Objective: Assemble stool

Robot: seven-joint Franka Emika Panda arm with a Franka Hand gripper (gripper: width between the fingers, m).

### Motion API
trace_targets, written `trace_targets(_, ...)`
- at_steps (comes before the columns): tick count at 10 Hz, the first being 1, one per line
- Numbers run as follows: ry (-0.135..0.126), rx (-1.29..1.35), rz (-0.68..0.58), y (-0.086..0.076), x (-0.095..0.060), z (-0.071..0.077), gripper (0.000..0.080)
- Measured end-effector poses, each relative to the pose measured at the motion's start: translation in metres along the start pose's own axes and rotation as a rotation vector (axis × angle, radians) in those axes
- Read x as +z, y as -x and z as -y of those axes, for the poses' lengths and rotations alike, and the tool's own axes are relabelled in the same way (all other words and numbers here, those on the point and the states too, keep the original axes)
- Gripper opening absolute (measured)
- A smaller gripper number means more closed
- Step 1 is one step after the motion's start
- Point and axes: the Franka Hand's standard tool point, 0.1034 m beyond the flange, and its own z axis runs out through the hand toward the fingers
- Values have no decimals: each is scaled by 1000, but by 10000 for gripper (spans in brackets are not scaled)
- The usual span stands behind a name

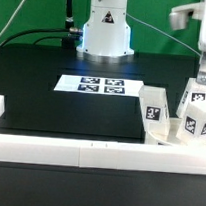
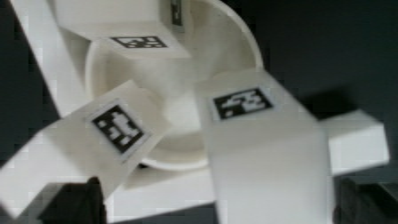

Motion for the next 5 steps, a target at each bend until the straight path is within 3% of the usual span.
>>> trace_targets(1, -1, -33, 3, 3, 2, -1, 649)
trace_targets(3, -4, -12, 13, -8, 17, 6, 648)
trace_targets(5, -1, 0, 12, -9, 15, 2, 648)
